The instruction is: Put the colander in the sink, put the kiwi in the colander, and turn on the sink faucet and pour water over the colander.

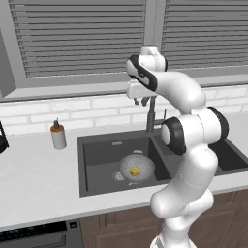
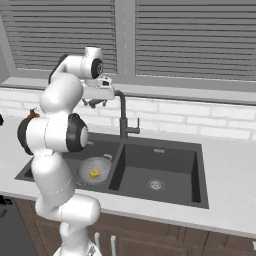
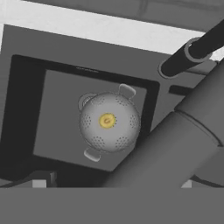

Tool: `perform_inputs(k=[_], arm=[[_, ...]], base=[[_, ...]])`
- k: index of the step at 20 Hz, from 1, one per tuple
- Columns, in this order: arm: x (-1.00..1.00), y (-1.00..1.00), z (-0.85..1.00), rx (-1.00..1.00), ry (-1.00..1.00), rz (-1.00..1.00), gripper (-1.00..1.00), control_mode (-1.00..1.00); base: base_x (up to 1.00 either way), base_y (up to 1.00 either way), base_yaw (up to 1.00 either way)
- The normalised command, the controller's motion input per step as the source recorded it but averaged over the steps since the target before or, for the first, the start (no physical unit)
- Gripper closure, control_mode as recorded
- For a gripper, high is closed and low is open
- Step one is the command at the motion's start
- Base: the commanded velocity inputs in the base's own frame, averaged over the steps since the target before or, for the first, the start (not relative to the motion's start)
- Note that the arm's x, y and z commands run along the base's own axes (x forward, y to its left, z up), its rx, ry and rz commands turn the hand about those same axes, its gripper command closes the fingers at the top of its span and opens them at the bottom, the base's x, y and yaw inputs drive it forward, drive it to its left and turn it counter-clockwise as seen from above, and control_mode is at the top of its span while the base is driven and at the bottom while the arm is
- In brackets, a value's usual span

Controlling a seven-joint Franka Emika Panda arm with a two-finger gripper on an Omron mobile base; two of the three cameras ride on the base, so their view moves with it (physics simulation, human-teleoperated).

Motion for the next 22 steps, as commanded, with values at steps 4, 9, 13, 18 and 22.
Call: perform_inputs(k=[4,9,13,18,22], arm=[[0.20,0.68,-0.36,-0.01,0.04,-0.04,-1.00,-1.00],[0.11,0.44,-0.23,0.00,0.00,-0.04,-1.00,-1.00],[0.13,0.32,-0.09,0.00,0.00,-0.02,-1.00,-1.00],[-0.02,0.02,0.00,0.00,0.02,0.00,-1.00,-1.00],[-0.23,0.00,0.14,0.00,0.00,-0.01,-1.00,-1.00]], base=[[0.00,0.00,0.00],[0.00,0.00,0.00],[0.00,0.00,0.00],[0.00,0.00,0.00],[0.00,0.00,0.00]])
